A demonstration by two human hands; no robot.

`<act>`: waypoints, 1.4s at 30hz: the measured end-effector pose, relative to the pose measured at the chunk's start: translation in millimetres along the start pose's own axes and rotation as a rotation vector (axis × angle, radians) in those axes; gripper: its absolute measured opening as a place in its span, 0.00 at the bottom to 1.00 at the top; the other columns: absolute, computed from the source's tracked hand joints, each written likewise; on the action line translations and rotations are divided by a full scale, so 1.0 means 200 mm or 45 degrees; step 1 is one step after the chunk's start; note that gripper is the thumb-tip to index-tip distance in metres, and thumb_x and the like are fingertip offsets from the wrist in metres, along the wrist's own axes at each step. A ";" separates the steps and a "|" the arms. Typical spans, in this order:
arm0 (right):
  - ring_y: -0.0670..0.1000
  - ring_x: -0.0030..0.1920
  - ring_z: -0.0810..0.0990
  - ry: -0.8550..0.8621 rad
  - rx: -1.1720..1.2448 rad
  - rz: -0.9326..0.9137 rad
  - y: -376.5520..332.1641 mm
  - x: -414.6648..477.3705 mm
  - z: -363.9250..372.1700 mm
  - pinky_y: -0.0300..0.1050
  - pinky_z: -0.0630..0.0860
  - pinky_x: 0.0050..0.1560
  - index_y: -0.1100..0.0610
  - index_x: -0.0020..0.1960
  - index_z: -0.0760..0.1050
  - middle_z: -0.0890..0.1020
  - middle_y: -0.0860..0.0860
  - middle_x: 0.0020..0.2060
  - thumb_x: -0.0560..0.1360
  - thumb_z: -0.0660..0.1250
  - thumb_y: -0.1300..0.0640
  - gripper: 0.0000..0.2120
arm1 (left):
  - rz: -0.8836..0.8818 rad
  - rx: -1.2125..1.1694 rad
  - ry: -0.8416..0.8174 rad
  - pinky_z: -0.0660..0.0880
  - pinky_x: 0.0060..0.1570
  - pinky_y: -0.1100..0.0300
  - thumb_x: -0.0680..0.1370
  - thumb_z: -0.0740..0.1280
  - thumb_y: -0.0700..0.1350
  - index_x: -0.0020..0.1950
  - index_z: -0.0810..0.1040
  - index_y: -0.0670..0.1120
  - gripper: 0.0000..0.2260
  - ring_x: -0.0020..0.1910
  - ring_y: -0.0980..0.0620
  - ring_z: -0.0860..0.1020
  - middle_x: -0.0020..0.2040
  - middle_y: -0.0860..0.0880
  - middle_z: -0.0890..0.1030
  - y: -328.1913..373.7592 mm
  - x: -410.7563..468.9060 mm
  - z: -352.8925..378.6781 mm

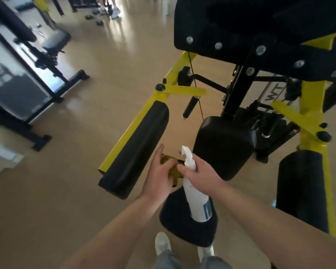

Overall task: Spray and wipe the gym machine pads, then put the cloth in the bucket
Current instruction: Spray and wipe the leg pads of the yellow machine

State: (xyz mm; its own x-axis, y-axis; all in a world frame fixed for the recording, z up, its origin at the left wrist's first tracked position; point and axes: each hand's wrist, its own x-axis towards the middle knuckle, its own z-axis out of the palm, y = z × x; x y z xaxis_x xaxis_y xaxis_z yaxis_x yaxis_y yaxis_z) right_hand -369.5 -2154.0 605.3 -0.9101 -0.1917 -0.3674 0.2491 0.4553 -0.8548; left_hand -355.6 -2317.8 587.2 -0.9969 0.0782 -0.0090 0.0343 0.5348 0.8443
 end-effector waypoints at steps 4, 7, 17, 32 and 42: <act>0.46 0.53 0.83 -0.146 -0.022 -0.079 0.00 0.01 -0.02 0.47 0.81 0.58 0.38 0.61 0.73 0.83 0.44 0.51 0.81 0.69 0.44 0.10 | -0.099 -0.039 0.145 0.70 0.59 0.74 0.79 0.70 0.36 0.65 0.80 0.48 0.16 0.69 0.60 0.73 0.72 0.58 0.71 0.09 -0.07 0.00; 0.46 0.51 0.83 -0.263 -0.035 -0.120 -0.03 0.02 -0.02 0.47 0.82 0.56 0.39 0.59 0.76 0.84 0.45 0.49 0.81 0.69 0.45 0.07 | -0.188 0.113 0.187 0.66 0.71 0.65 0.74 0.76 0.38 0.65 0.78 0.55 0.23 0.76 0.55 0.64 0.76 0.55 0.66 0.12 -0.15 0.03; 0.48 0.56 0.82 -0.637 0.041 -0.165 -0.12 -0.04 0.03 0.45 0.78 0.55 0.38 0.59 0.74 0.83 0.46 0.53 0.83 0.68 0.47 0.06 | -0.493 0.086 0.737 0.74 0.63 0.63 0.75 0.77 0.40 0.66 0.81 0.44 0.20 0.67 0.53 0.72 0.70 0.52 0.70 0.16 -0.36 0.03; 0.57 0.47 0.80 -0.566 -0.251 -0.306 -0.17 -0.04 0.15 0.57 0.81 0.53 0.59 0.57 0.75 0.81 0.61 0.49 0.81 0.67 0.52 0.11 | -0.509 -0.024 0.969 0.70 0.51 0.76 0.75 0.72 0.33 0.56 0.79 0.52 0.16 0.61 0.53 0.74 0.64 0.52 0.71 0.12 -0.60 -0.03; 0.55 0.44 0.77 -0.224 -0.034 -0.082 -0.20 0.11 0.01 0.62 0.79 0.57 0.59 0.55 0.75 0.77 0.58 0.44 0.82 0.66 0.52 0.10 | -0.476 -0.031 0.959 0.72 0.54 0.69 0.73 0.73 0.32 0.55 0.80 0.53 0.18 0.61 0.51 0.75 0.62 0.51 0.74 0.09 -0.52 0.02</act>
State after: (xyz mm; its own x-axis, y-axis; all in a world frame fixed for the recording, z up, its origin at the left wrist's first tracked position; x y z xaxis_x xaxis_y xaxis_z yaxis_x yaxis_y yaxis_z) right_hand -398.3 -2178.5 630.0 -0.8512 -0.3696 -0.3727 0.1813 0.4593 -0.8696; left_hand -250.6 -2313.6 600.6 -0.7233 -0.6876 0.0627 -0.3003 0.3951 0.8681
